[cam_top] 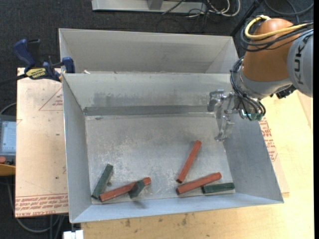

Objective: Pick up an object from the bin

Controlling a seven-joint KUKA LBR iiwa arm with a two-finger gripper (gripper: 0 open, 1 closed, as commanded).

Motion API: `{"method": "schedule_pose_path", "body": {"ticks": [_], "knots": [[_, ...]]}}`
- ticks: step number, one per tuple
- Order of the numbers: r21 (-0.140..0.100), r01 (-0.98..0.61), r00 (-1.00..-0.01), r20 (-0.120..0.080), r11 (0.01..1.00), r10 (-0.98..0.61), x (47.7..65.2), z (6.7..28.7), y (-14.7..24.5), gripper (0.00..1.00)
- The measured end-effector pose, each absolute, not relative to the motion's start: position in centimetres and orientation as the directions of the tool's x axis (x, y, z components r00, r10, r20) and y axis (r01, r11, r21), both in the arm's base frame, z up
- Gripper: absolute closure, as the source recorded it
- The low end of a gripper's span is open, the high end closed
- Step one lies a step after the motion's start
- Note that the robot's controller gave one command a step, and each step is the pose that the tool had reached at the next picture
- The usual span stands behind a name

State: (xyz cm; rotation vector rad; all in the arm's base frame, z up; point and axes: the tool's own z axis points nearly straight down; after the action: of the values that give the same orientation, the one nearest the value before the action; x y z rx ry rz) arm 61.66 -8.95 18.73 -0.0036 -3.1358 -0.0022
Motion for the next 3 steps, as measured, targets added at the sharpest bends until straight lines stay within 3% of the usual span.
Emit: {"method": "schedule_pose_path", "body": {"ticks": [1, 2, 3], "knots": [[0.003, -0.166, -0.986, 0.004, 0.986, -0.166, 59.8, 6.7, -7.8, 0.00], [0.000, -0.785, -0.619, -0.002, 0.619, -0.785, 58.9, 7.0, -7.9, 0.00], [0.002, -0.800, -0.600, -0.003, 0.600, -0.800, 58.2, 7.6, -4.6, 0.00]]}}
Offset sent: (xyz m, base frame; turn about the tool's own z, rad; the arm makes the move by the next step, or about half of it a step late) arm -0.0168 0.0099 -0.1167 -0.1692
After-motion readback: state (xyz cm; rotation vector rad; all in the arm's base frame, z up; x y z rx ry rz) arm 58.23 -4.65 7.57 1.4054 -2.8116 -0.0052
